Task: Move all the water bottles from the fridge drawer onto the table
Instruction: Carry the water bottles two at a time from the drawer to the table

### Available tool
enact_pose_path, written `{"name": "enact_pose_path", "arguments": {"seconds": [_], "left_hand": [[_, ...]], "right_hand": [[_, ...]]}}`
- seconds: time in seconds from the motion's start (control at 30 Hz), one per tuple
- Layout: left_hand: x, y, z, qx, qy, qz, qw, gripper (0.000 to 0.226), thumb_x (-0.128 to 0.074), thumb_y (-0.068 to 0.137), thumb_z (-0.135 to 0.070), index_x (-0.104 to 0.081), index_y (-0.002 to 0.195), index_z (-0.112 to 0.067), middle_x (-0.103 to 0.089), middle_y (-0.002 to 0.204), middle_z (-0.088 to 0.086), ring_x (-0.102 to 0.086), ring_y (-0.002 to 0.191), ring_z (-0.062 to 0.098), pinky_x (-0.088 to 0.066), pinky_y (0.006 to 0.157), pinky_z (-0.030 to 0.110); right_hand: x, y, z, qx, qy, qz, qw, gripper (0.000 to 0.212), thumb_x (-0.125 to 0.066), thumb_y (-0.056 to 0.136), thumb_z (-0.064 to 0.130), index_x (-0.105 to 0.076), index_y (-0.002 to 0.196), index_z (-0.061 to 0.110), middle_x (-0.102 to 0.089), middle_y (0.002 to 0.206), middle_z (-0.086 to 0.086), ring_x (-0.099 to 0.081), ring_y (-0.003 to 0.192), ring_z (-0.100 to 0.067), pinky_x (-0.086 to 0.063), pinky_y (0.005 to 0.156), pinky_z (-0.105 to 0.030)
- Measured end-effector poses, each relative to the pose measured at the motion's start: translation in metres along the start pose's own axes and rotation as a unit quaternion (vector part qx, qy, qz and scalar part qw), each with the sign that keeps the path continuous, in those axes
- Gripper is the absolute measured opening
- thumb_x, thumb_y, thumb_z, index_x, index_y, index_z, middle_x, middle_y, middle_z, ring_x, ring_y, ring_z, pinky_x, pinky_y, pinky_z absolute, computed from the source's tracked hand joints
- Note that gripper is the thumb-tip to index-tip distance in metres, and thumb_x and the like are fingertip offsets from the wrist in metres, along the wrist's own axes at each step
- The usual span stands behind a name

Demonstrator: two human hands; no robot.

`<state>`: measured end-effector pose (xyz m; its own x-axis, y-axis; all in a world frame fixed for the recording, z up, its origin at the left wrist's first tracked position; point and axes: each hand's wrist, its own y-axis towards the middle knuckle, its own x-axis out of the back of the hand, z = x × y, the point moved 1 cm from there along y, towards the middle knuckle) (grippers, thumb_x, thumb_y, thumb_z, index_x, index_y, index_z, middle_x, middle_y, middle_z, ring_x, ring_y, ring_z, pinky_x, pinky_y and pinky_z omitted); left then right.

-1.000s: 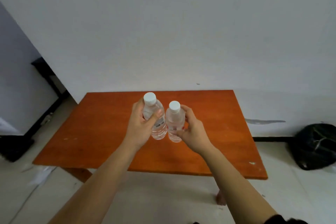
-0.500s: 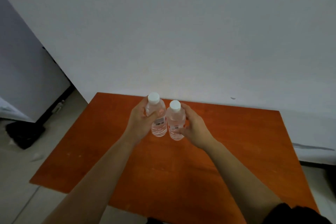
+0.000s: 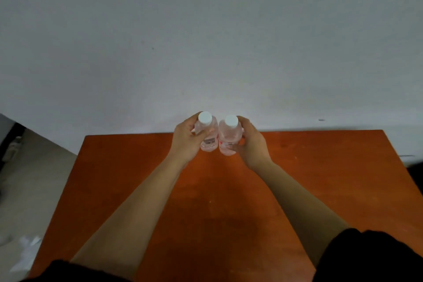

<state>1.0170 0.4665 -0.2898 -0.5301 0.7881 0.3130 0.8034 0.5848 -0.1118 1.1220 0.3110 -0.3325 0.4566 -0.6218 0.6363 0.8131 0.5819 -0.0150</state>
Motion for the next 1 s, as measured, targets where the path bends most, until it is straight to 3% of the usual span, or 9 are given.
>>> {"name": "enact_pose_path", "arguments": {"seconds": [0.13,0.27,0.43,0.57,0.73,0.87,1.0], "left_hand": [[0.012,0.038,0.014,-0.007,0.03,0.014,0.999,0.045,-0.073,0.088,-0.019,-0.06,0.131,-0.023,-0.063,0.128,-0.01,-0.056,0.12,0.011,-0.044,0.102,0.037],[0.016,0.059,0.022,-0.02,0.052,0.012,0.998,0.034,-0.072,0.088,-0.017,-0.062,0.118,-0.031,-0.056,0.108,-0.029,-0.052,0.1,-0.013,-0.04,0.093,0.027],[0.016,0.07,0.048,0.006,0.056,-0.011,0.998,0.043,-0.067,0.093,-0.027,-0.05,0.132,-0.035,-0.045,0.133,-0.012,-0.043,0.126,0.008,-0.037,0.106,0.038],[0.011,0.07,0.055,-0.016,0.077,-0.016,0.997,0.055,-0.065,0.095,-0.031,-0.042,0.144,-0.032,-0.043,0.143,-0.015,-0.04,0.133,0.009,-0.035,0.105,0.033],[0.014,0.058,0.041,0.005,0.075,-0.014,0.997,0.055,-0.061,0.096,-0.035,-0.039,0.147,-0.032,-0.042,0.153,-0.007,-0.038,0.142,0.018,-0.036,0.114,0.049],[0.025,0.035,0.002,-0.029,0.051,-0.035,0.998,0.057,-0.054,0.098,-0.043,-0.035,0.15,-0.03,-0.035,0.158,-0.008,-0.038,0.142,0.015,-0.039,0.111,0.04],[0.034,0.007,-0.056,-0.104,0.066,-0.062,0.99,0.047,-0.045,0.104,-0.035,-0.037,0.149,-0.029,-0.031,0.16,-0.007,-0.034,0.144,0.012,-0.035,0.112,0.03]], "right_hand": [[-0.025,0.037,-0.003,-0.023,0.022,0.01,0.999,0.081,-0.079,0.078,0.001,-0.039,0.143,0.029,-0.058,0.138,-0.002,-0.055,0.127,-0.026,-0.053,0.098,-0.047],[-0.044,0.054,-0.01,-0.041,0.042,0.03,0.998,0.08,-0.072,0.083,-0.001,-0.031,0.143,0.033,-0.059,0.137,-0.005,-0.059,0.123,-0.028,-0.055,0.095,-0.049],[-0.058,0.06,-0.014,-0.019,0.05,0.014,0.998,0.074,-0.066,0.091,0.005,-0.027,0.149,0.029,-0.049,0.148,-0.007,-0.05,0.134,-0.027,-0.05,0.102,-0.054],[-0.058,0.061,-0.015,-0.009,0.019,-0.001,1.0,0.079,-0.062,0.095,0.006,-0.019,0.157,0.029,-0.038,0.151,-0.012,-0.051,0.132,-0.029,-0.049,0.103,-0.051],[-0.047,0.049,0.003,0.0,0.011,0.026,1.0,0.084,-0.054,0.094,-0.004,-0.009,0.16,0.021,-0.032,0.155,-0.015,-0.041,0.139,-0.031,-0.044,0.109,-0.045],[-0.017,0.028,0.026,0.02,0.035,0.004,0.999,0.072,-0.044,0.099,-0.001,-0.011,0.159,0.023,-0.028,0.159,-0.009,-0.038,0.142,-0.024,-0.038,0.114,-0.044],[0.036,0.002,0.055,0.064,0.065,-0.099,0.991,0.059,-0.039,0.102,0.003,-0.023,0.156,0.023,-0.033,0.155,-0.002,-0.044,0.136,-0.012,-0.043,0.111,-0.036]]}}
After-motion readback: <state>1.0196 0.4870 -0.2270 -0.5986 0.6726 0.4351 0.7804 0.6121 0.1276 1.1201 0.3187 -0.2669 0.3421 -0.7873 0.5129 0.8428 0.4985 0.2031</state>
